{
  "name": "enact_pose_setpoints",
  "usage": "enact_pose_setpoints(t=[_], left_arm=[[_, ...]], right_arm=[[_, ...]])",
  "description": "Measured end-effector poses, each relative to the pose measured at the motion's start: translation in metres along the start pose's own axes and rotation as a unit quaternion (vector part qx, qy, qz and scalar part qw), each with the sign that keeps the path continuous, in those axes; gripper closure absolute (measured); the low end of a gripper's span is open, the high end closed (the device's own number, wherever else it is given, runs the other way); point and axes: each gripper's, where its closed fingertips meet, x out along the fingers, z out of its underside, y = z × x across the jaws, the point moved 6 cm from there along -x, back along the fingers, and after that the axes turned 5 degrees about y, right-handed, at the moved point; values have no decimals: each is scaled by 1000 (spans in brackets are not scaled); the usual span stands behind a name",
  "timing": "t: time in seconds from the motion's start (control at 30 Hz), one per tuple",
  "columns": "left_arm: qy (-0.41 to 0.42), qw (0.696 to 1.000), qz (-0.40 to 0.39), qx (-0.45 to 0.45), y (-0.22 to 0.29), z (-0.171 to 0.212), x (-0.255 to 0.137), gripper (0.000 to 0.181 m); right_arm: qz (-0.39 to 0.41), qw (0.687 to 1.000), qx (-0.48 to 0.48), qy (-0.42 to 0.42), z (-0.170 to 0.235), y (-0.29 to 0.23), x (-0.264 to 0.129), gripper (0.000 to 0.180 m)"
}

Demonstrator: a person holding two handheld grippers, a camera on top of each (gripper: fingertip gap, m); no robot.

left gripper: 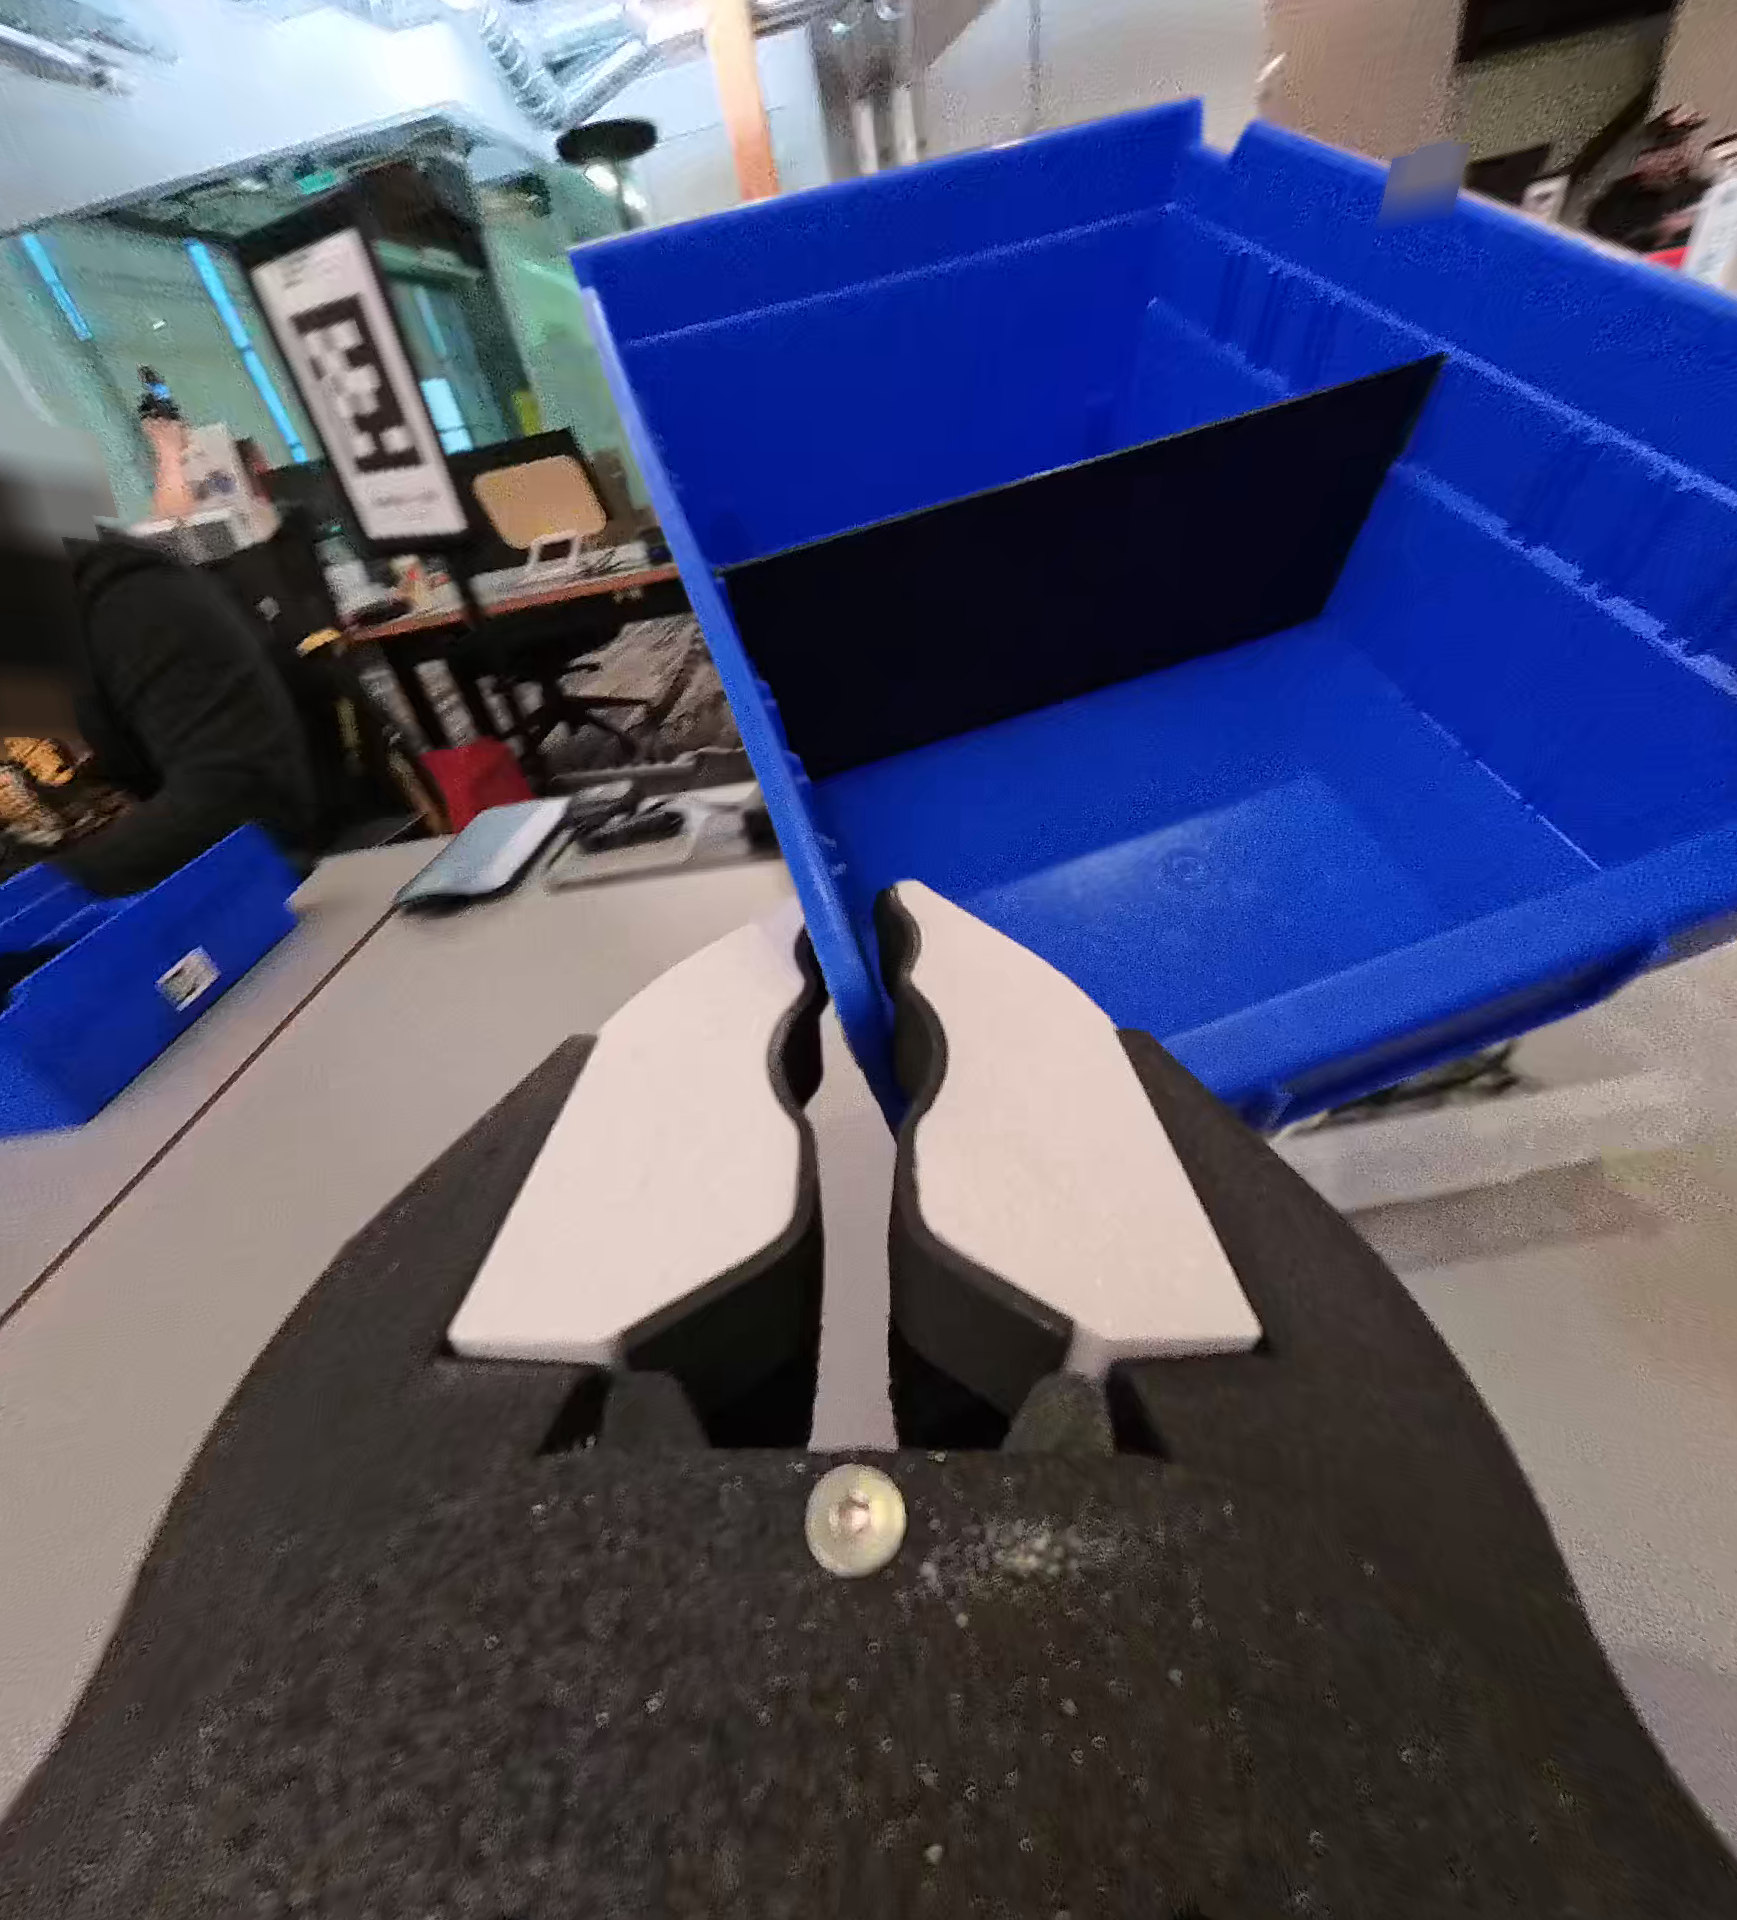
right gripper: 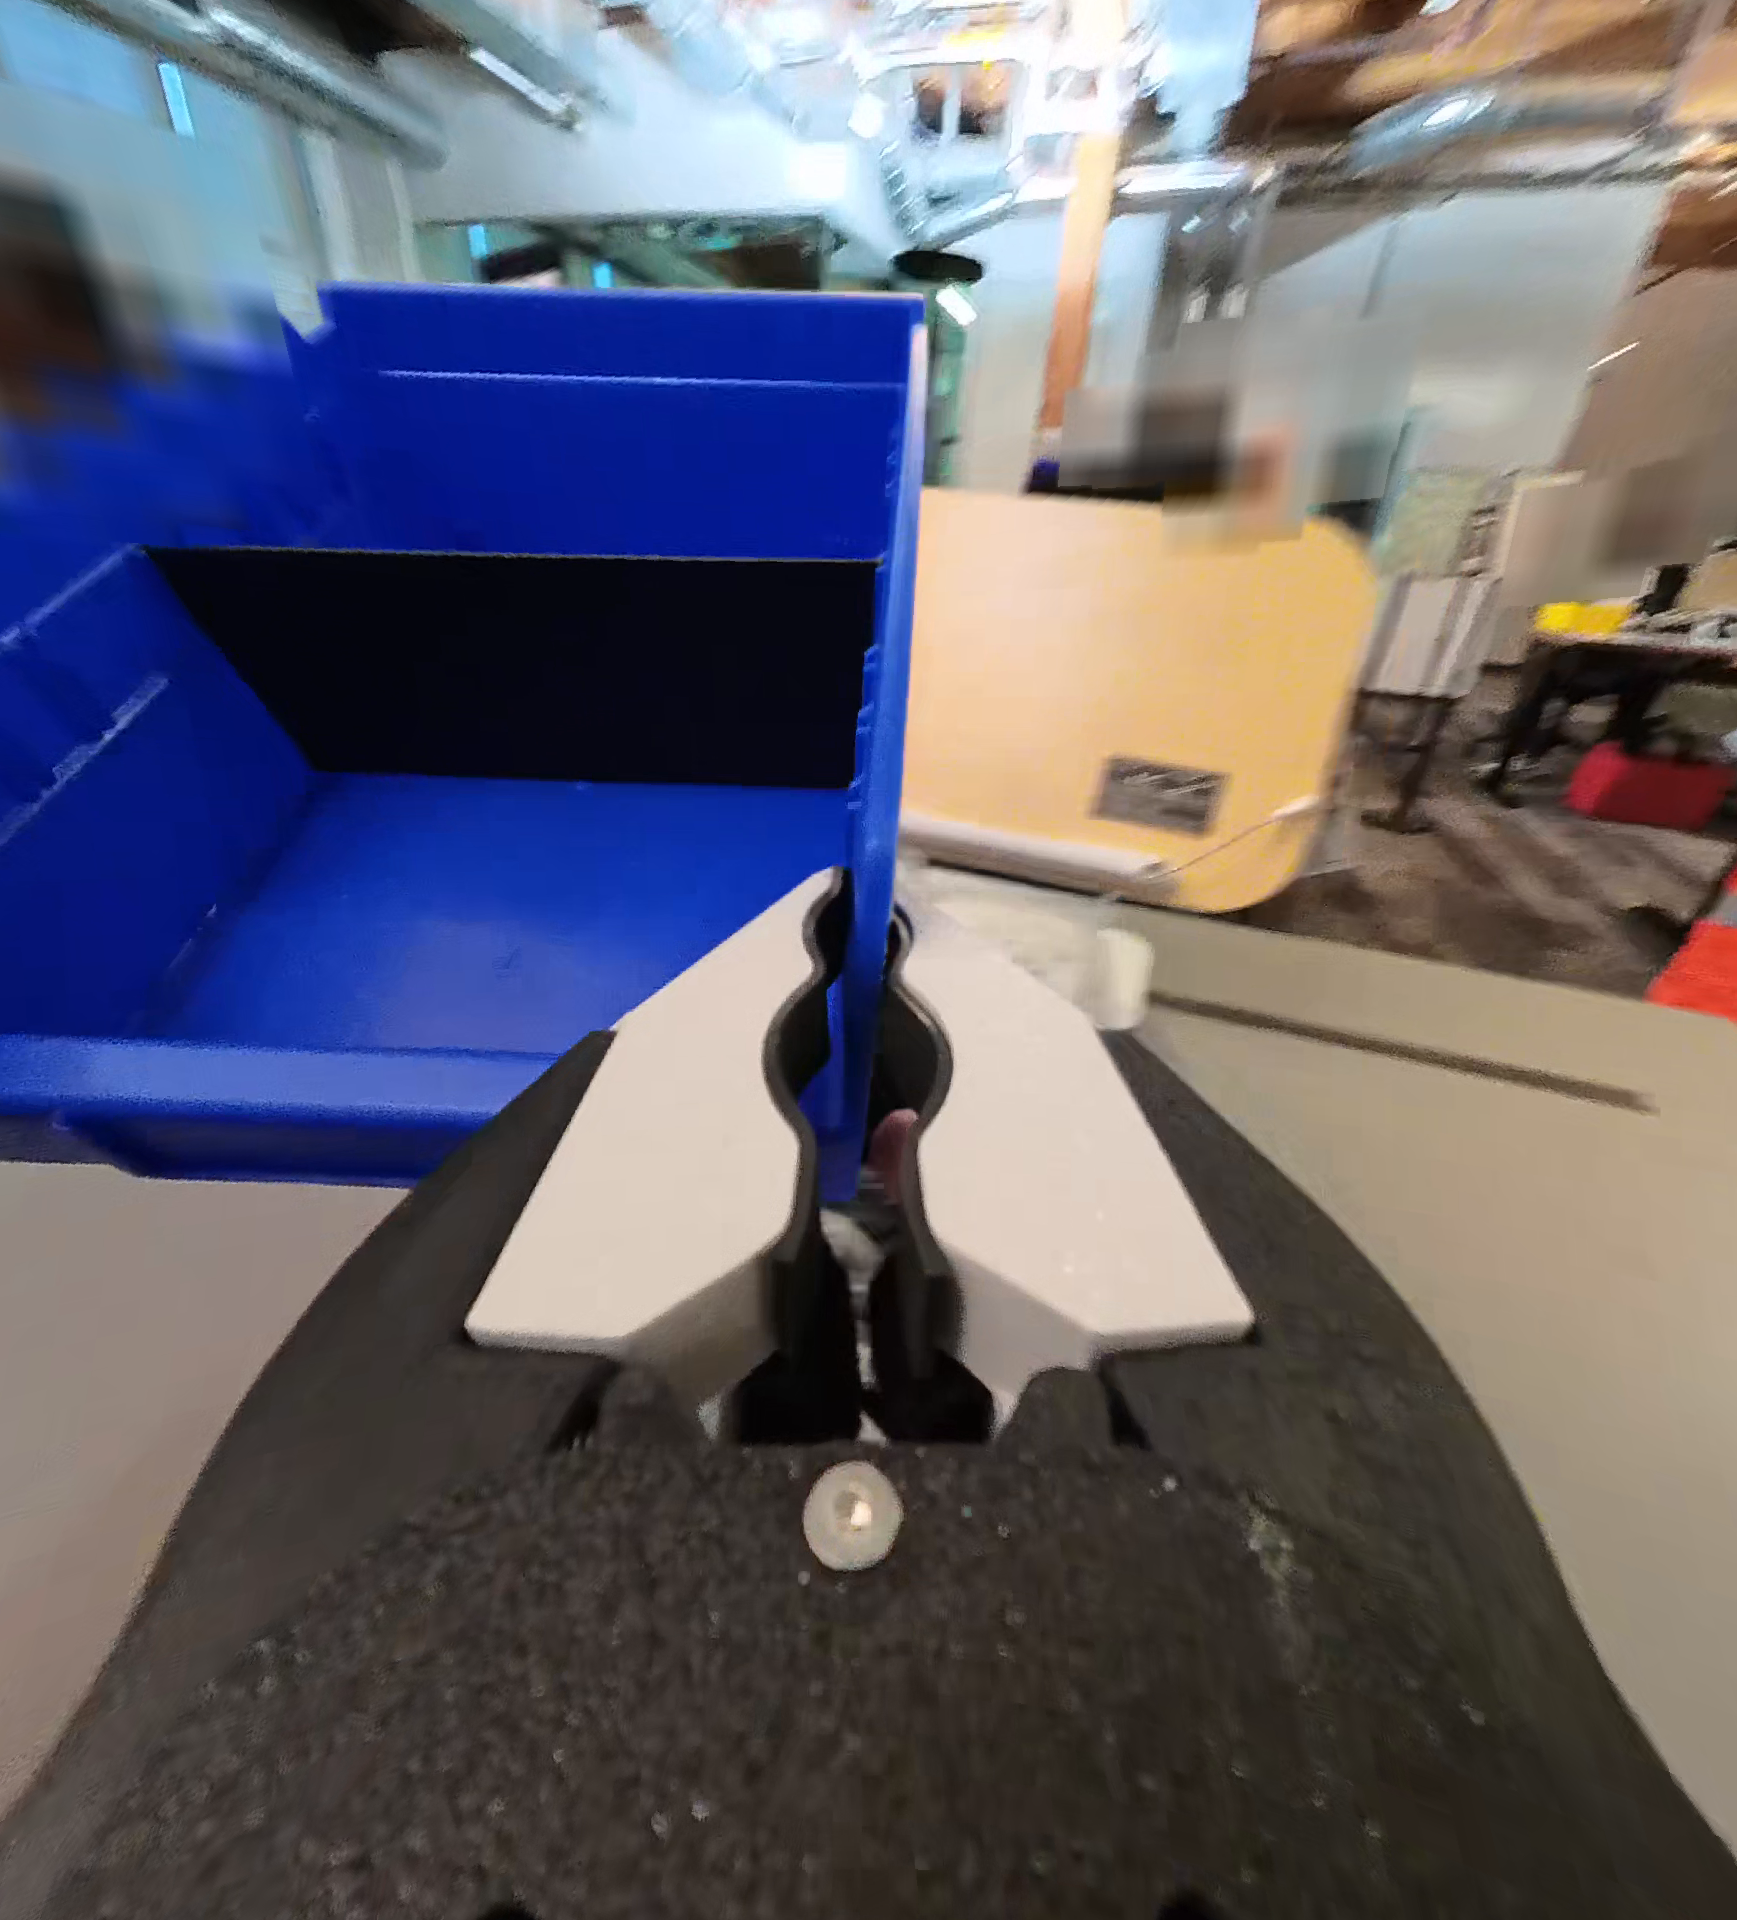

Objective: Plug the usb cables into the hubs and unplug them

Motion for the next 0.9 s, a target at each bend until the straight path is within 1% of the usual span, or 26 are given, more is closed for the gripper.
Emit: enact_pose_setpoints(t=[0.1,0.17,0.23,0.3,0.33,0.4,0.43,0.53,0.6,0.67,0.73,0.83,0.87,0.9], left_arm=[[-5,999,45,13,77,-18,39,174],[-20,996,87,22,143,-16,61,173],[-41,991,119,35,210,-8,80,173],[-58,988,142,35,271,2,97,173],[-65,986,151,33,298,8,103,173],[-94,981,167,21,342,25,113,173],[-110,978,178,5,358,35,118,173],[-153,967,200,-26,385,63,131,174],[-169,964,202,-27,389,77,136,175],[-148,968,200,-25,388,85,137,175],[-134,970,200,-25,387,86,135,173],[-136,969,207,-3,387,88,134,172],[-142,966,218,-4,387,88,132,172],[-151,960,236,-11,386,87,128,167]], right_arm=[[66,998,-10,2,0,82,-11,178],[117,993,8,-10,18,146,-24,178],[162,986,23,-36,48,209,-38,177],[175,982,9,-69,79,266,-51,176],[181,979,25,-88,93,291,-57,177],[200,969,71,-128,112,332,-67,177],[206,965,69,-146,117,346,-72,178],[209,956,30,-204,131,368,-79,178],[206,948,34,-241,146,370,-80,178],[196,940,44,-277,159,369,-80,178],[192,939,39,-283,160,369,-77,177],[200,937,44,-284,161,370,-75,177],[203,936,44,-284,161,370,-76,176],[207,935,45,-284,161,369,-76,176]])
